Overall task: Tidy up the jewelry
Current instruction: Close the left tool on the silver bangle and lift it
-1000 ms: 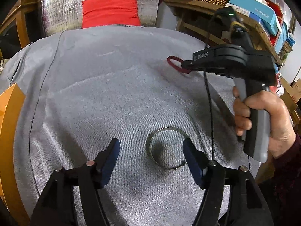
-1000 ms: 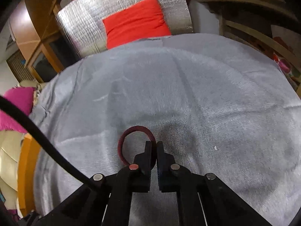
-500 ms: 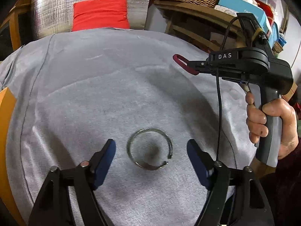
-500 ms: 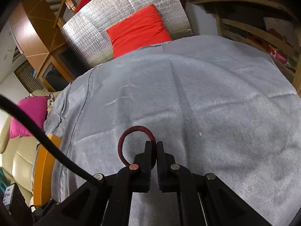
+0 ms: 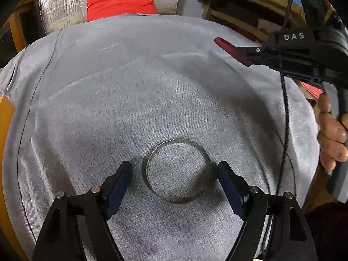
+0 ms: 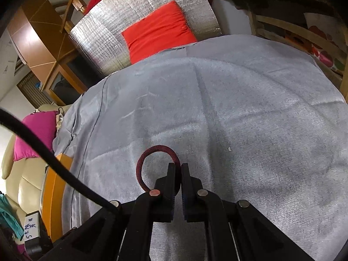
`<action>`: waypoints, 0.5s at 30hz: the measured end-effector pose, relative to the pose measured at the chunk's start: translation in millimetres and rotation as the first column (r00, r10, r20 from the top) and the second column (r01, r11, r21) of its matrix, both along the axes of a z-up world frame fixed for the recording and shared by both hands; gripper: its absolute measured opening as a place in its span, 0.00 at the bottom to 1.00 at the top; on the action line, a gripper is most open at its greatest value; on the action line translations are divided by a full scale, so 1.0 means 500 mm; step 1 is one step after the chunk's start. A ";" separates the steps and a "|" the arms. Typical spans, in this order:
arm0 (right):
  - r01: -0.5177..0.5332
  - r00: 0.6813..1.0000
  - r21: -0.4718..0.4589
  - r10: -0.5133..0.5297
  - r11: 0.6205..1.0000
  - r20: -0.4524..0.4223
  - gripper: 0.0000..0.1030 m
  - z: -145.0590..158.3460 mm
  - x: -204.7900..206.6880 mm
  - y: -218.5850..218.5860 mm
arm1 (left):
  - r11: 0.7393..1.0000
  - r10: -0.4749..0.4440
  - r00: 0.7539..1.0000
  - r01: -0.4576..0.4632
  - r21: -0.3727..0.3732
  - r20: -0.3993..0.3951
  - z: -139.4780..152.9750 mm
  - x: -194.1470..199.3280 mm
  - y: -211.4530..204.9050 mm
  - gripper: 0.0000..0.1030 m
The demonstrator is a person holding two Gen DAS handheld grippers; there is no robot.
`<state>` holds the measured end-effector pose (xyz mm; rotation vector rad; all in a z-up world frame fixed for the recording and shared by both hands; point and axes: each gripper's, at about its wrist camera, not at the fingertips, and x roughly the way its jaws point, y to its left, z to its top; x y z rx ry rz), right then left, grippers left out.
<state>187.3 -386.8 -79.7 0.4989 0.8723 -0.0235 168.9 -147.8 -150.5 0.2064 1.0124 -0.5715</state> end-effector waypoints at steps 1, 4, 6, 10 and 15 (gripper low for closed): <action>-0.003 1.000 0.000 0.003 1.000 -0.001 0.05 -0.001 0.000 0.001 | 1.000 0.003 1.000 -0.003 0.004 0.009 -0.001 0.001 -0.004 0.78; -0.006 1.000 -0.006 0.006 1.000 -0.003 0.05 -0.002 0.003 0.006 | 1.000 0.006 1.000 -0.006 0.005 0.021 -0.002 0.001 -0.013 0.78; -0.006 1.000 -0.006 0.006 1.000 -0.004 0.05 -0.002 0.003 0.011 | 1.000 0.004 0.999 -0.004 0.000 0.034 -0.002 -0.005 -0.017 0.64; -0.013 1.000 -0.012 0.013 1.000 0.000 0.05 -0.001 0.004 0.023 | 1.000 -0.003 0.999 0.003 -0.015 0.040 0.002 -0.005 -0.019 0.61; -0.036 0.999 -0.020 0.036 0.999 0.012 0.05 0.006 0.002 0.050 | 0.999 0.013 0.996 -0.010 -0.041 0.084 0.027 -0.004 0.010 0.61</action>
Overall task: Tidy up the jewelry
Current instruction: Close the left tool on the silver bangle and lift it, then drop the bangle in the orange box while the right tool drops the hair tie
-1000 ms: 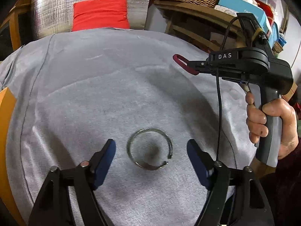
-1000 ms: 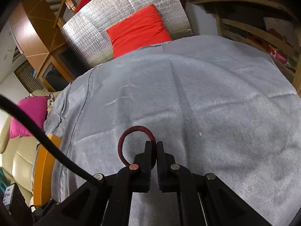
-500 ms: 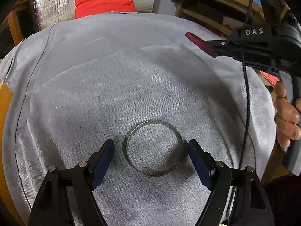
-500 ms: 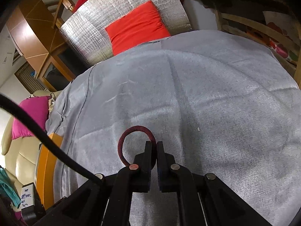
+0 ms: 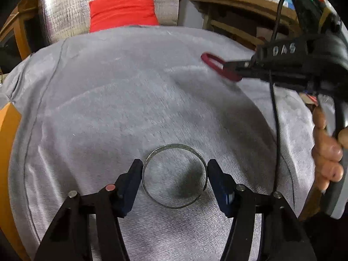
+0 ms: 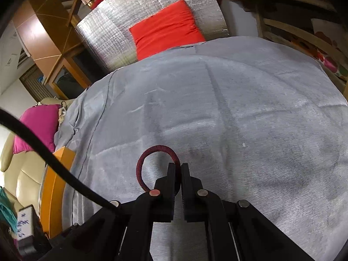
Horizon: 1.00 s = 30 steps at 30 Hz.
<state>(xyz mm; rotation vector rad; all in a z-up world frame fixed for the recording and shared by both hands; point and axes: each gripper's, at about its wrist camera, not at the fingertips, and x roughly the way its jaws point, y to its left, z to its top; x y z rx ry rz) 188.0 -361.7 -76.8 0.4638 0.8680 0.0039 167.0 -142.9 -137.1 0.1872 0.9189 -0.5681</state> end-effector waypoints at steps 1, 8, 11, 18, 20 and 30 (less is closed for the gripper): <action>-0.007 1.000 -0.001 0.007 1.000 0.005 0.05 0.003 0.000 0.007 | 1.000 0.006 1.000 -0.006 -0.007 0.012 0.011 -0.004 0.006 0.61; -0.076 0.996 0.001 0.076 0.997 0.045 0.05 0.026 0.018 0.096 | 0.995 0.085 0.989 -0.076 -0.070 0.122 0.085 -0.035 0.099 0.61; -0.127 0.990 -0.001 0.126 0.992 0.056 0.05 0.040 0.033 0.159 | 0.986 0.142 0.971 -0.121 -0.115 0.192 0.131 -0.065 0.166 0.61; -0.285 0.951 -0.018 0.285 0.958 0.116 0.05 0.091 0.059 0.354 | 0.942 0.325 0.907 -0.284 -0.181 0.267 0.199 -0.103 0.390 0.61; -0.338 0.931 -0.023 0.338 0.941 0.136 0.05 0.101 0.058 0.414 | 0.926 0.376 0.884 -0.343 -0.158 0.279 0.199 -0.100 0.457 0.61; -0.558 0.819 -0.078 0.563 0.826 0.108 0.05 0.091 0.070 0.714 | 0.850 0.525 0.841 -0.526 -0.025 0.132 0.084 -0.073 0.718 0.61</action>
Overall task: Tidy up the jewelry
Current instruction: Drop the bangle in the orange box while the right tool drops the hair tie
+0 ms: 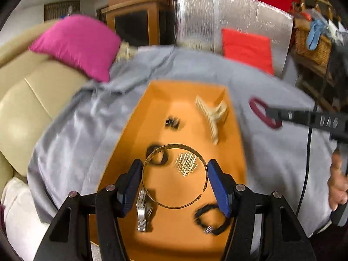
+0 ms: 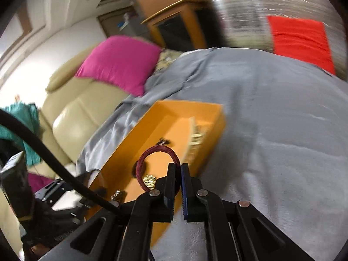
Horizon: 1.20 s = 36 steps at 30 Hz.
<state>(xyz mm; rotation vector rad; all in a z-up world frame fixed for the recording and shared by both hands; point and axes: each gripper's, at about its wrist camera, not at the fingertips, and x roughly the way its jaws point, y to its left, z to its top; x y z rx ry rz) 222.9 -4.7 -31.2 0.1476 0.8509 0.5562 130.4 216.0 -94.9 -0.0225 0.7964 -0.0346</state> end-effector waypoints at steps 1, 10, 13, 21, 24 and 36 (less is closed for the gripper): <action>-0.017 1.000 -0.015 0.017 1.000 -0.002 0.05 -0.005 0.003 0.020 | 1.000 -0.004 1.000 0.004 -0.002 -0.021 -0.014 -0.005 -0.003 0.61; -0.071 0.988 -0.134 0.052 0.988 -0.145 0.05 -0.077 0.086 0.160 | 0.999 -0.030 0.987 0.026 -0.030 -0.159 -0.079 0.023 0.008 0.61; -0.082 0.981 -0.180 0.047 0.980 -0.191 0.05 -0.107 0.112 0.185 | 0.998 -0.040 0.981 0.030 -0.052 -0.190 -0.084 0.036 0.015 0.61; -0.039 0.976 -0.236 -0.013 0.971 -0.216 0.07 -0.146 0.154 0.218 | 0.997 -0.047 0.970 0.032 -0.069 -0.237 -0.107 0.074 0.024 0.62; -0.021 0.970 -0.213 -0.032 0.977 -0.242 0.14 -0.147 0.164 0.210 | 0.997 -0.046 0.971 0.029 -0.075 -0.236 -0.103 0.066 0.025 0.62; -0.046 0.996 -0.116 0.037 0.992 -0.077 0.29 -0.027 0.033 0.134 | 0.998 0.066 0.990 -0.066 0.002 -0.127 -0.009 -0.046 0.045 0.71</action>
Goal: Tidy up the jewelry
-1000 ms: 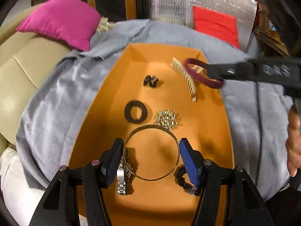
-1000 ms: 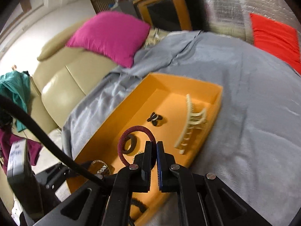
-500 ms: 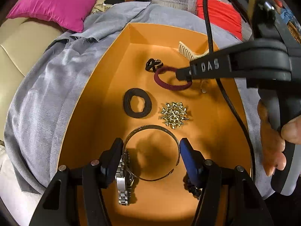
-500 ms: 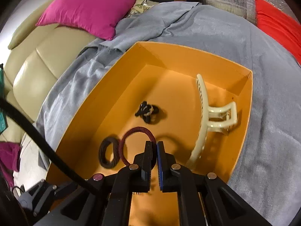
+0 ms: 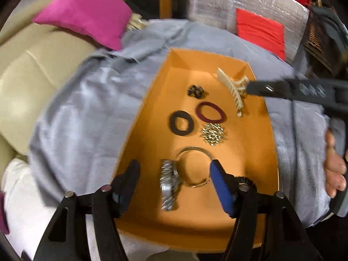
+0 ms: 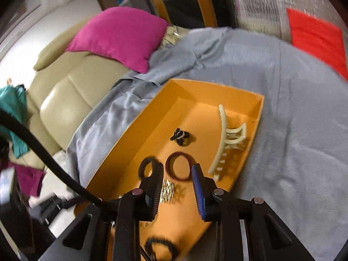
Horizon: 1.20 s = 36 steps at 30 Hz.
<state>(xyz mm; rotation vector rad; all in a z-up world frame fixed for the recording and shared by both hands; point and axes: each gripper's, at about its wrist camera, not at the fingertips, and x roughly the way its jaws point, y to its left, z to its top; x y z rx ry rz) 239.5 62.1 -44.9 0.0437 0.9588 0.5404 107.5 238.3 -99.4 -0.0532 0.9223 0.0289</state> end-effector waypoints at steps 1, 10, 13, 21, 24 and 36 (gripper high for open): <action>-0.012 1.000 -0.001 0.012 1.000 0.014 0.29 0.012 -0.018 -0.002 | 0.999 0.022 1.000 -0.022 0.027 0.018 0.014 -0.018 -0.001 0.73; -0.074 0.997 -0.025 0.075 0.997 0.022 0.29 0.080 -0.223 -0.030 | 0.944 0.153 0.973 -0.194 0.265 0.171 0.104 -0.124 -0.014 0.84; -0.072 0.997 -0.039 0.073 0.997 0.037 0.30 0.098 -0.277 -0.032 | 0.941 0.155 0.969 -0.205 0.270 0.193 0.126 -0.154 -0.025 0.85; -0.004 0.994 -0.042 0.009 0.999 0.111 0.54 0.159 -0.356 -0.047 | 0.940 0.131 0.957 -0.203 0.274 0.257 0.186 -0.194 -0.059 0.86; 0.029 0.991 -0.050 -0.023 0.998 0.134 0.54 0.172 -0.365 -0.052 | 0.941 0.127 0.951 -0.206 0.269 0.282 0.205 -0.204 -0.069 0.87; 0.106 0.979 -0.064 -0.093 0.992 0.182 0.54 0.184 -0.368 -0.059 | 0.944 0.156 0.938 -0.233 0.233 0.308 0.216 -0.211 -0.055 0.89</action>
